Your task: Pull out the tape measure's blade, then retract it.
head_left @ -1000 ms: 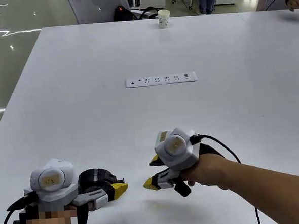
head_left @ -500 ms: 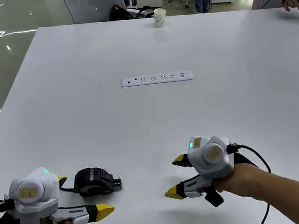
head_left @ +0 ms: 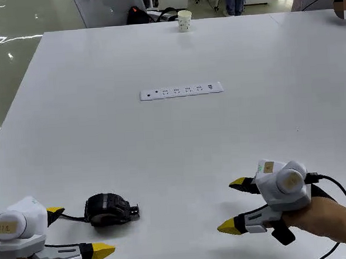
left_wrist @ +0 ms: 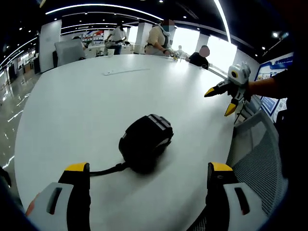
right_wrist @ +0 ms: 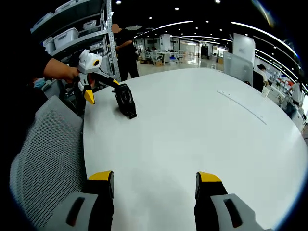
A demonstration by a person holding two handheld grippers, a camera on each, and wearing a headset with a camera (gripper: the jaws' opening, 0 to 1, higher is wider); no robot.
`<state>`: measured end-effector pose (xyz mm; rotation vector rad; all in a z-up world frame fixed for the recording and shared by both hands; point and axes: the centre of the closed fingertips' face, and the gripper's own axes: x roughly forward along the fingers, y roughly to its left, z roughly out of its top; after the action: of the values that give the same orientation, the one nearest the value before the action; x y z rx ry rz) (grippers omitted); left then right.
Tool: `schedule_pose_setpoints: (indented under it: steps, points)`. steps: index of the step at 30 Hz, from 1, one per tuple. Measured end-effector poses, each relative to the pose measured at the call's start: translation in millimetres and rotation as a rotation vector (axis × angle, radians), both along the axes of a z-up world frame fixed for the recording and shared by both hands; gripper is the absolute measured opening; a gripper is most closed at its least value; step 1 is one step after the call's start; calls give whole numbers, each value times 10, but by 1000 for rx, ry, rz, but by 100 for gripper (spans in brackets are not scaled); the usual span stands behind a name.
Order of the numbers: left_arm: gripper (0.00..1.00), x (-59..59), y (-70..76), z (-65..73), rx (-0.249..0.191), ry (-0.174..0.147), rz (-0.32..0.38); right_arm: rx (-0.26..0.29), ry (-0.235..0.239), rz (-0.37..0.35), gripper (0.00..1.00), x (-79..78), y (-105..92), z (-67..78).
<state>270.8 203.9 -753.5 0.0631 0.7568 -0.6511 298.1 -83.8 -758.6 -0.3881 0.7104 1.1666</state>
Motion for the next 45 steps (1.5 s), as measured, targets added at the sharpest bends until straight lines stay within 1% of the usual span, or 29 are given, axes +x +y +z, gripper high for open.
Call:
schedule_pose_setpoints:
  steps: [4,7,9,11,13,16,19,21,23,25,27,28,29,30,31,33,34,35,37,39,40,45]
  points:
    - [99,-20,46,25,10,0,-4,-1,7,-26,71,-5,-173,-15]
    - [99,-52,60,58,-3,-3,-15,-6,7,-53,73,4,-323,-20]
    - [99,-79,78,56,10,-1,-27,-3,9,-67,76,10,-422,-15]
    - [99,-112,90,61,12,3,-33,-8,8,-75,78,5,-520,-3]
    - [99,-135,118,53,19,10,-32,-21,1,-85,80,14,-630,-16]
    - [99,-160,156,57,23,13,-29,-34,5,-97,83,20,-773,-23]
    - [99,-182,197,46,37,17,-32,-28,11,-110,87,24,-883,4]
    - [99,-200,219,46,37,22,-35,-38,2,-113,89,30,-965,2]
    - [99,-202,248,47,45,20,-33,-38,1,-121,91,31,-1037,12]
    - [99,-204,262,65,39,21,-30,-50,-5,-125,94,28,-1111,4]
    - [99,-196,274,72,44,18,-28,-59,-8,-133,97,41,-1183,-21]
    - [99,-197,282,76,42,21,-28,-62,-2,-138,99,38,-1228,-34]
    - [99,-192,289,83,43,18,-26,-66,4,-144,99,29,-1252,-42]
    - [99,-189,298,87,46,17,-25,-77,-4,-147,99,33,-1290,-52]
    - [99,-185,305,91,47,16,-25,-85,-9,-148,99,36,-1310,-58]
    - [99,-177,325,94,53,11,-22,-87,0,-153,99,40,-1360,-90]
    - [99,-181,327,94,51,14,-23,-90,0,-153,99,39,-1371,-99]
    - [99,-179,337,92,58,10,-24,-97,-1,-151,99,31,-1379,-106]
    - [99,-190,345,85,60,16,-27,-95,8,-150,99,8,-1363,-102]
    - [99,-183,369,83,74,7,-26,-98,6,-143,99,0,-1357,-110]
    - [99,-196,370,79,67,17,-25,-97,8,-142,99,-4,-1347,-110]
    - [99,-206,405,79,72,15,-24,-91,8,-122,99,-38,-1277,-113]
